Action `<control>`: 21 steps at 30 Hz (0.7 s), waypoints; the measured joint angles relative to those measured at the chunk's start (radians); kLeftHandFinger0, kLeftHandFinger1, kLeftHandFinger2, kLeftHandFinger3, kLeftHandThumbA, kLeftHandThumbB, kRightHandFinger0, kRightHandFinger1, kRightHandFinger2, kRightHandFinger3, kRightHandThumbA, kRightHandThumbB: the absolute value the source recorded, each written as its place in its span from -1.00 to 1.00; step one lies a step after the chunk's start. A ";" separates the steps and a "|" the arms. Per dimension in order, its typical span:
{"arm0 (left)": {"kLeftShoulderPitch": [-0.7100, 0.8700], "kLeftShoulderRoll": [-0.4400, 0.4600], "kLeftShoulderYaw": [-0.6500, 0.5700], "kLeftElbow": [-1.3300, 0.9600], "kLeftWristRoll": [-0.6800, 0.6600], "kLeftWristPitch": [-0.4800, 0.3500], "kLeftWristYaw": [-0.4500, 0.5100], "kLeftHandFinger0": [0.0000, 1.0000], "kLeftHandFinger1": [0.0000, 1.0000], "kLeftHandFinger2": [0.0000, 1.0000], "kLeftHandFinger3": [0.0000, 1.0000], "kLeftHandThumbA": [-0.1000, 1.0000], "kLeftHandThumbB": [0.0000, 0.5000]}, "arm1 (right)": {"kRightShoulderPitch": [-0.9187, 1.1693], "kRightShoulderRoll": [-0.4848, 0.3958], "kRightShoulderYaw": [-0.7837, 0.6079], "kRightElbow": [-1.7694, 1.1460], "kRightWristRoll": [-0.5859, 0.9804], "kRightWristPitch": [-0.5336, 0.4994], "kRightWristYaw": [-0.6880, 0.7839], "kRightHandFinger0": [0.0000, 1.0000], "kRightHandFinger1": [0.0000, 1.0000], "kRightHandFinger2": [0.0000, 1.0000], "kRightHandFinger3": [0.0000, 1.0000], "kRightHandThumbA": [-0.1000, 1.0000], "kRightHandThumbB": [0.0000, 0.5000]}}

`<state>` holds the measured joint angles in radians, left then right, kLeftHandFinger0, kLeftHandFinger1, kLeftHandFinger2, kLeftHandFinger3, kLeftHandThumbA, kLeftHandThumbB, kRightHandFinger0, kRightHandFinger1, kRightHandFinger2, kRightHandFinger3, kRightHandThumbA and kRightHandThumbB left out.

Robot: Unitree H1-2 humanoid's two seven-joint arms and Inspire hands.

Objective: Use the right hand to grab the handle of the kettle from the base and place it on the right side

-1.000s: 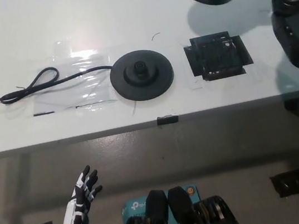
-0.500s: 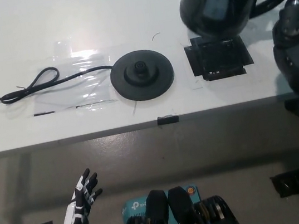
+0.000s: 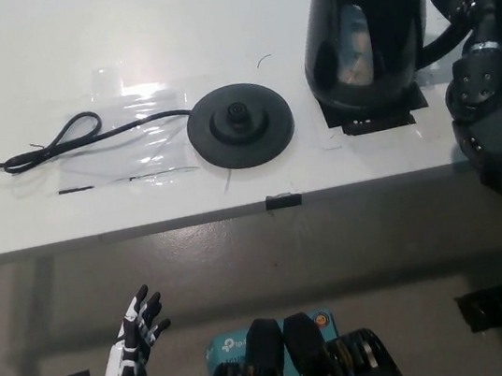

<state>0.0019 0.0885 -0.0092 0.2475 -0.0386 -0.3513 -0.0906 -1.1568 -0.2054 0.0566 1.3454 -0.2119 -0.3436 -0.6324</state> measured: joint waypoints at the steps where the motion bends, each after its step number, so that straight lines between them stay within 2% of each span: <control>1: 0.000 0.000 0.000 0.000 0.000 0.000 0.000 0.88 1.00 1.00 1.00 1.00 0.89 | 0.001 -0.002 0.002 -0.001 -0.003 -0.002 0.001 -0.71 -0.24 0.58 0.46 -1.00 -0.36; 2: 0.001 0.000 0.000 0.000 0.000 0.000 0.000 0.88 1.00 1.00 1.00 1.00 0.89 | 0.002 -0.003 0.002 -0.003 -0.003 -0.004 0.002 -0.33 0.18 0.92 0.76 -0.96 -0.26; 3: 0.001 0.000 0.000 0.000 0.000 0.000 0.000 0.88 1.00 1.00 1.00 1.00 0.89 | 0.004 -0.006 0.002 -0.008 -0.003 -0.008 0.007 -0.18 0.23 0.76 0.66 -0.93 -0.21; 4: 0.002 0.000 0.000 0.000 -0.001 0.000 0.000 0.87 1.00 1.00 1.00 1.00 0.89 | 0.007 -0.010 0.001 -0.014 -0.003 -0.013 0.017 0.17 0.54 0.98 0.96 -0.58 0.01; 5: 0.003 0.000 0.000 0.000 -0.001 0.000 0.000 0.85 1.00 0.98 1.00 1.00 0.89 | 0.011 -0.015 0.001 -0.016 -0.003 -0.018 0.032 0.70 1.00 1.00 1.00 -0.14 0.41; 6: 0.004 0.000 0.001 0.000 -0.001 0.000 0.000 0.85 1.00 0.98 1.00 1.00 0.89 | 0.013 -0.018 0.001 -0.017 -0.002 -0.019 0.047 0.72 1.00 1.00 1.00 -0.10 0.46; 7: 0.006 0.000 0.001 0.001 -0.001 0.000 0.000 0.85 1.00 0.98 1.00 1.00 0.89 | 0.017 -0.022 0.000 -0.019 0.001 -0.020 0.072 1.00 1.00 1.00 1.00 0.28 0.73; 9: 0.008 0.000 0.001 0.003 -0.001 0.000 0.000 0.82 1.00 0.97 1.00 1.00 0.91 | 0.023 -0.026 0.002 -0.019 0.005 -0.019 0.114 1.00 1.00 1.00 1.00 0.59 0.99; 13: 0.011 0.000 0.002 0.007 -0.001 0.000 0.000 0.86 1.00 0.97 1.00 1.00 0.89 | 0.034 -0.039 0.008 -0.030 0.012 -0.015 0.197 1.00 1.00 1.00 1.00 0.72 1.00; 18: 0.012 0.000 0.004 0.008 -0.001 0.000 0.000 0.86 1.00 0.98 1.00 1.00 0.89 | 0.045 -0.057 0.007 -0.054 0.024 -0.011 0.299 1.00 1.00 1.00 1.00 0.53 1.00; 21: 0.012 0.000 0.005 0.009 -0.001 0.000 0.000 0.87 1.00 0.98 1.00 1.00 0.92 | 0.048 -0.068 0.007 -0.062 0.037 -0.010 0.357 1.00 1.00 1.00 1.00 0.52 1.00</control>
<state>0.0137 0.0883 -0.0042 0.2566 -0.0398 -0.3511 -0.0906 -1.1091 -0.2738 0.0636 1.2837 -0.1746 -0.3539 -0.2758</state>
